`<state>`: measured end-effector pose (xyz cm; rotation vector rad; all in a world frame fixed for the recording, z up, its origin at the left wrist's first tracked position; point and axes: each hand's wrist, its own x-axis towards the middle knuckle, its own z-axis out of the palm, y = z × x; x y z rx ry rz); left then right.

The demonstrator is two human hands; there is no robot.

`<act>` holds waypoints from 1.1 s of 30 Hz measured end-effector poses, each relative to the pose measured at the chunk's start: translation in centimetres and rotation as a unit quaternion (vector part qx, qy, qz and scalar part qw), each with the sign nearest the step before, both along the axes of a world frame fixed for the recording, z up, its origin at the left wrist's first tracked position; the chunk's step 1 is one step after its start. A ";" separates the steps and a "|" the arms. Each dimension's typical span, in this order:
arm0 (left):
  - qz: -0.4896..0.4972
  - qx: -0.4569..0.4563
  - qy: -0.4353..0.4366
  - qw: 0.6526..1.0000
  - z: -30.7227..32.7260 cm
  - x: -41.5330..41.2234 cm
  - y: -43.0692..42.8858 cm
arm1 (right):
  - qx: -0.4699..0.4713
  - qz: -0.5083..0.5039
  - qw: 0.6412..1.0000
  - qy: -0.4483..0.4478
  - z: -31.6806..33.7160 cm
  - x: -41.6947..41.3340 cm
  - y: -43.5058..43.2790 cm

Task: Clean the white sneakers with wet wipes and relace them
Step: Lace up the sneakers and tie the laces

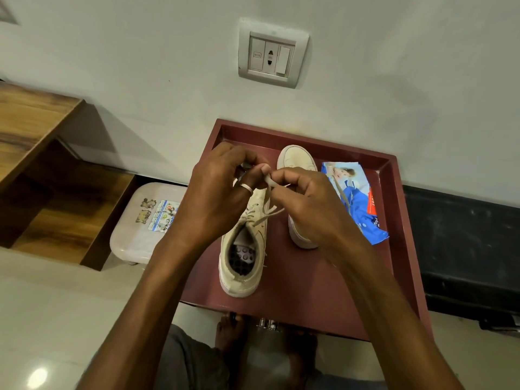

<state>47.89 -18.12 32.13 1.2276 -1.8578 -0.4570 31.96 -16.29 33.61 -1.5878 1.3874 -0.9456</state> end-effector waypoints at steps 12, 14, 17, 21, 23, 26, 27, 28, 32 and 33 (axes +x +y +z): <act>-0.007 0.091 0.055 0.994 0.3 -0.1 0.2 | -0.056 -0.052 0.996 0.045 -1.3 0.2 -0.5; 0.002 0.129 0.088 0.988 0.3 0.0 0.1 | -0.046 -0.072 0.995 0.041 -1.1 0.2 -0.4; 0.010 0.158 0.134 0.978 0.4 0.1 0.0 | -0.052 -0.090 0.994 0.020 -0.9 0.3 -0.3; 0.018 0.161 0.144 0.976 0.5 0.5 0.0 | -0.089 -0.098 0.991 -0.021 0.2 0.2 -0.1; 0.025 0.170 0.143 0.975 0.4 0.6 0.1 | -0.083 -0.111 0.987 -0.083 1.2 -0.1 0.1; 0.029 0.177 0.141 0.974 0.5 0.6 0.1 | -0.023 -0.146 0.968 -0.204 2.1 -1.0 0.0; 0.029 0.177 0.141 0.974 0.6 0.6 0.1 | -0.009 -0.154 0.961 -0.229 2.2 -1.4 -0.1; 0.031 0.177 0.140 0.974 0.6 0.6 0.1 | 0.001 -0.160 0.955 -0.252 2.2 -1.9 -0.2; 0.036 0.178 0.129 0.975 0.9 1.2 0.3 | 0.031 -0.184 0.932 -0.311 2.5 -3.9 -0.4; 0.036 0.179 0.128 0.975 0.9 1.6 0.3 | 0.038 -0.185 0.925 -0.330 2.7 -4.2 -0.4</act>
